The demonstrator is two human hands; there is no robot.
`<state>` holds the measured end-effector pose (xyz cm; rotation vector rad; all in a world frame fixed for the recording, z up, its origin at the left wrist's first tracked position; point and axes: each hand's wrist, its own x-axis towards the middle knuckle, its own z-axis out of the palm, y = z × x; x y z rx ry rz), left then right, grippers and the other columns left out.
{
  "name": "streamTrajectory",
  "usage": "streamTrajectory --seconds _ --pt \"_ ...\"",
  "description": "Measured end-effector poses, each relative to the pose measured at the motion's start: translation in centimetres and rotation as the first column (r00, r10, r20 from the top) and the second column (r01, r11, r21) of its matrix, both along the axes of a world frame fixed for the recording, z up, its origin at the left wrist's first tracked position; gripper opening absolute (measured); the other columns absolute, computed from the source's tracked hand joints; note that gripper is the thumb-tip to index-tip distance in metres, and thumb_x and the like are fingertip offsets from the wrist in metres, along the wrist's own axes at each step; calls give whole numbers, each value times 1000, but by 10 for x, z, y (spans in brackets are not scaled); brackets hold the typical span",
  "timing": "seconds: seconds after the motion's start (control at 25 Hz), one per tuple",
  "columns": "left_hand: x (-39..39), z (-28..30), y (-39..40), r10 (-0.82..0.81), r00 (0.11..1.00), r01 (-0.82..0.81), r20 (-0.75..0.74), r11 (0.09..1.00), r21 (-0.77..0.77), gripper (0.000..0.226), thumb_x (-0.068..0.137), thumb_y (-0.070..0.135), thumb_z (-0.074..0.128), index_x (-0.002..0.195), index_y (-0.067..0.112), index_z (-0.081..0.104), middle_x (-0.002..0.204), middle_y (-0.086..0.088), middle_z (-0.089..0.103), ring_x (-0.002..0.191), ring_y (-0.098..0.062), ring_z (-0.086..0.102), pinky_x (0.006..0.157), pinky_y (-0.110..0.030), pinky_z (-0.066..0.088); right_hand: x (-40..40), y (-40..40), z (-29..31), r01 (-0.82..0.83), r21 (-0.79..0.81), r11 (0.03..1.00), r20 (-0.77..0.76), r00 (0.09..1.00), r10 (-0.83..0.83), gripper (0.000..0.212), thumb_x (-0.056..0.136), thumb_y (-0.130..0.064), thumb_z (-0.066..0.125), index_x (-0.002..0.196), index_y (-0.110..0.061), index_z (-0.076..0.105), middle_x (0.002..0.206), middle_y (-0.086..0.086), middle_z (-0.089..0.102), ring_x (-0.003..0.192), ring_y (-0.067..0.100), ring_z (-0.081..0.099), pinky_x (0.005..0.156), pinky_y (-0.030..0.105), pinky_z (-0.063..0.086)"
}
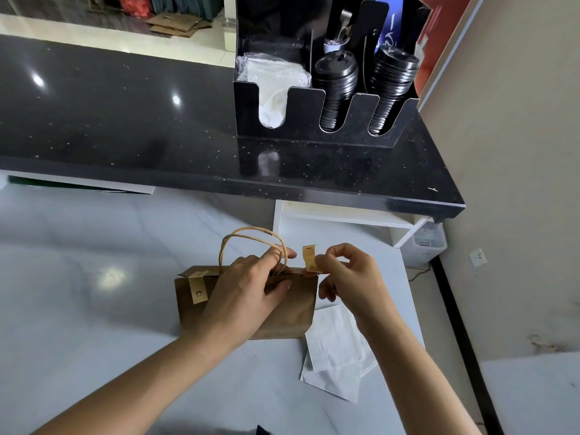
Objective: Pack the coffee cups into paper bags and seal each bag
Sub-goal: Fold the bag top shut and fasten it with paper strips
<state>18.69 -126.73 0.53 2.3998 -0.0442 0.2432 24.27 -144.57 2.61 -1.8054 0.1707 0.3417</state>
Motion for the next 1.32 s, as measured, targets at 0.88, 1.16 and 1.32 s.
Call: streamTrajectory --seconds 0.88,1.16,1.32 --pt "9 3 4 -150 988 150 -40 989 12 24 95 20 64 116 30 72 106 11 72 102 -11 63 89 -34 51 -4 20 -5 -12 -288 958 12 1000 17 20 82 -22 69 82 -21 49 40 3 58 37 12 50 47 24 39" --pt "15 8 4 -200 971 204 -131 979 20 20 97 18 59 106 27 75 99 7 67 94 -12 62 83 -36 50 -4 20 -3 -30 -307 951 -3 1000 30 21 81 -23 70 84 -20 50 38 3 56 33 12 43 41 21 35" --pt "15 8 3 -180 976 183 -119 983 21 19 98 21 58 104 27 76 99 7 66 95 -14 61 83 -38 50 -13 18 -2 -30 -262 965 -41 999 20 25 77 -23 73 85 -17 50 39 2 55 33 14 42 36 18 30"
